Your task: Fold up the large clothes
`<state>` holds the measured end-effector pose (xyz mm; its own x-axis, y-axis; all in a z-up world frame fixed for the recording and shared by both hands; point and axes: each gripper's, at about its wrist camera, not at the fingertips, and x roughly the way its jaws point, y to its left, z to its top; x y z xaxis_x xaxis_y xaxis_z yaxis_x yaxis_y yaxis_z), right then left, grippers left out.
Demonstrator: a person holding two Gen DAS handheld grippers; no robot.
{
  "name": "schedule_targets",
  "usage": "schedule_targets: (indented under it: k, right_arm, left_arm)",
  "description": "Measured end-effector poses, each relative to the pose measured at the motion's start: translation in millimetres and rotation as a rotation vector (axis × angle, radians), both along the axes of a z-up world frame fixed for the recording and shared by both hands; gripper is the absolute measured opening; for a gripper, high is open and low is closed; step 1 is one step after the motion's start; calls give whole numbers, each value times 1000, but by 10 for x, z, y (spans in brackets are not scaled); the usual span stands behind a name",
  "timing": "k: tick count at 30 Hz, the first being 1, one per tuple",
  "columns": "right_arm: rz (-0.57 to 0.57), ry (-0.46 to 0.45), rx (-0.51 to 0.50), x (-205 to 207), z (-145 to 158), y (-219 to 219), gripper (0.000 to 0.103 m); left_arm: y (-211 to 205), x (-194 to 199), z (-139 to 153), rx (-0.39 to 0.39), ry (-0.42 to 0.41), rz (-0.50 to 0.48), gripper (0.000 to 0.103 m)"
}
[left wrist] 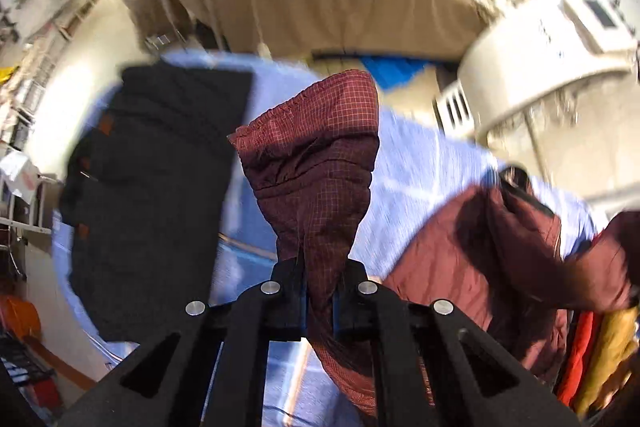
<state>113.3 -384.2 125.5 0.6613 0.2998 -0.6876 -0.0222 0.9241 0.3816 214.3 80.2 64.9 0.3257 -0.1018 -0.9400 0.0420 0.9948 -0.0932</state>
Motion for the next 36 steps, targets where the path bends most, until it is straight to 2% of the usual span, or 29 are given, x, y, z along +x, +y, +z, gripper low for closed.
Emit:
schedule_targets:
  k: [1,3,4,8,10,11,13,15,16,19,22,24,25,26,27,28,29,30,31,34,36]
  right_arm:
    - [-44,-43,13,38,179,-177,11]
    - [-149,-124,27,60,578,-601,11]
    - [-192,-154,19,48,744,-778,11]
    - [-382,-235,-47,-224,1315,-1527,9]
    - [-443,-255,-72,-420,1451,-1722,9]
    - [-484,-270,-108,-540,1508,-1847,9]
    - [-524,-260,-99,-718,1512,-1996,9]
    - [-581,-236,-53,-890,1369,-2114,9]
    - [-577,-196,-73,-903,1242,-2087,9]
    - [-539,-80,-68,-867,745,-1888,9]
    - [-534,44,-66,-868,178,-1621,10]
    - [-532,136,-7,-863,-216,-1571,12]
    - [-538,176,3,-898,-349,-1544,15]
    - [-558,211,5,-927,-494,-1508,16]
    - [-566,228,23,-962,-608,-1484,23]
    - [-568,243,44,-980,-679,-1481,39]
    - [-572,265,64,-1009,-756,-1469,51]
    - [-579,274,66,-1055,-793,-1462,67]
    - [-585,276,54,-1084,-814,-1431,68]
    - [-564,317,21,-1169,-850,-1354,68]
    - [-540,341,35,-1226,-901,-1266,68]
  left_arm:
    - [198,-28,294,-4,-68,33,8]
    - [467,-94,718,-18,-152,79,8]
    - [623,-161,1001,-30,-206,108,8]
    - [1021,-416,1795,-64,-375,184,8]
    - [1151,-530,2201,-21,-484,213,8]
    - [1202,-565,2300,-17,-510,224,8]
    - [1304,-601,2431,-33,-522,249,8]
    - [1378,-554,2319,-20,-480,275,8]
    - [1386,-534,2193,-7,-448,283,8]
    - [1471,-375,1449,-60,-269,311,8]
    - [1448,-310,659,34,-162,358,8]
    - [1471,-321,273,21,-82,381,18]
    - [1473,-344,74,7,-41,395,29]
    - [1505,-387,-45,-11,-14,406,46]
    - [1569,-454,-185,-37,11,417,57]
    - [1540,-483,-287,-49,24,422,72]
    - [1520,-551,-358,-44,24,422,79]
    - [1544,-601,-415,-37,21,416,81]
    - [1525,-693,-466,-39,19,405,85]
    - [1478,-875,-544,-59,25,386,87]
    - [1400,-1138,-677,-35,30,355,87]
